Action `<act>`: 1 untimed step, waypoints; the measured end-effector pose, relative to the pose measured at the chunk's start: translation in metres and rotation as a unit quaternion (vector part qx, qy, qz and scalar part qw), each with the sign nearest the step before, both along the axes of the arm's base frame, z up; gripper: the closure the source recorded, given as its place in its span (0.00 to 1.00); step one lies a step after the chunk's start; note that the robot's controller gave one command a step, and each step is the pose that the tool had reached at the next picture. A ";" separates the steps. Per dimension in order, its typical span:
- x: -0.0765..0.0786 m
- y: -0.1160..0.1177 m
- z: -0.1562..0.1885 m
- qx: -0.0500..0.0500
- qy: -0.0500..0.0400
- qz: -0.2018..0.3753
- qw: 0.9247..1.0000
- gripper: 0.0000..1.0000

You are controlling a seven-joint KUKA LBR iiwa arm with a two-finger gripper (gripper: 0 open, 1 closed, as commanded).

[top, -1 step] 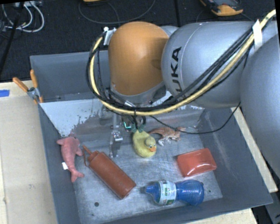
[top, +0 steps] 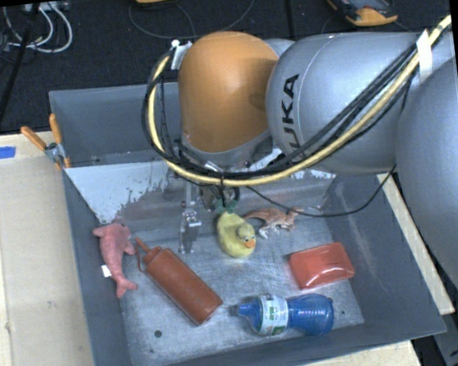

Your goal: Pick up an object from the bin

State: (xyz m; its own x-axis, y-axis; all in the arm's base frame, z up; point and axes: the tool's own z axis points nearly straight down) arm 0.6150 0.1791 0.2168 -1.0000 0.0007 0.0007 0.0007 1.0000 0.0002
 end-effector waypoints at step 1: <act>-0.010 0.002 -0.051 0.000 -0.001 -0.050 0.999 0.00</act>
Offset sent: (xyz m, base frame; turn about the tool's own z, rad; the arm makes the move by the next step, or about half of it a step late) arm -0.0317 0.0151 -0.0607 0.1479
